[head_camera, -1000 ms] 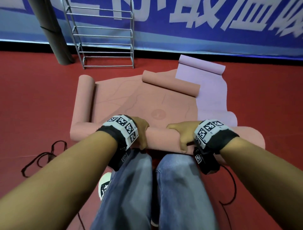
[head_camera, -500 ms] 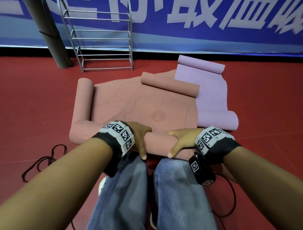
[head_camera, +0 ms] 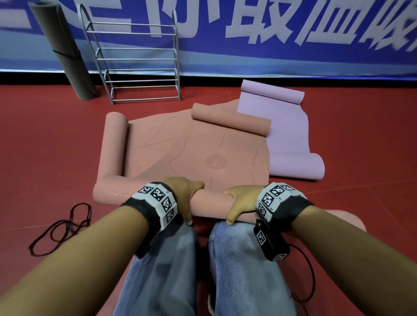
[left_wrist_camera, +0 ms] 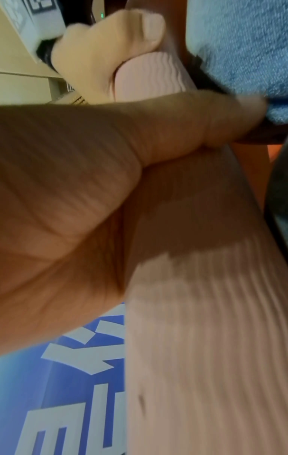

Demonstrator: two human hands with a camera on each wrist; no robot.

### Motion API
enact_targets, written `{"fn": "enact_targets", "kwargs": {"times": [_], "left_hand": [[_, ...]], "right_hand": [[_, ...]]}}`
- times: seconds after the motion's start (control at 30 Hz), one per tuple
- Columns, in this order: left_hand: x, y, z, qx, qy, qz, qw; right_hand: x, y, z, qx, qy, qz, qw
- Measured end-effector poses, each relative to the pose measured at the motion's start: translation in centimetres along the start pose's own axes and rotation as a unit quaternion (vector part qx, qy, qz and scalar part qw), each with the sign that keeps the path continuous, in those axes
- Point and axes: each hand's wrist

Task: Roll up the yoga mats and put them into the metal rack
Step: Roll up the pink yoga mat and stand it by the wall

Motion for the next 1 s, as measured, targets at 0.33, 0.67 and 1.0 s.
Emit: {"fn": "enact_targets", "kwargs": {"times": [0.33,0.67,1.0], "left_hand": [[0.0,0.5,0.0,-0.028,-0.032,-0.016,0.999],[-1.8,0.9,-2.2,-0.142,0.018,-0.203,0.969],[1.4,0.8,-0.7,0.094,-0.041,0.107,0.989]], "right_hand": [[-0.4,1.3,-0.3,0.135,-0.082,-0.197,0.968],[-3.0,0.8,0.0,0.047,-0.101,-0.172,0.979],[1.6,0.9,-0.3,0.073,-0.034,-0.016,0.997]]}}
Point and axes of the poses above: each hand's wrist, its own z-axis towards the middle knuckle, its own y-axis out of the palm, x = y × z, and after that the axes turned 11 degrees about z, right-handed
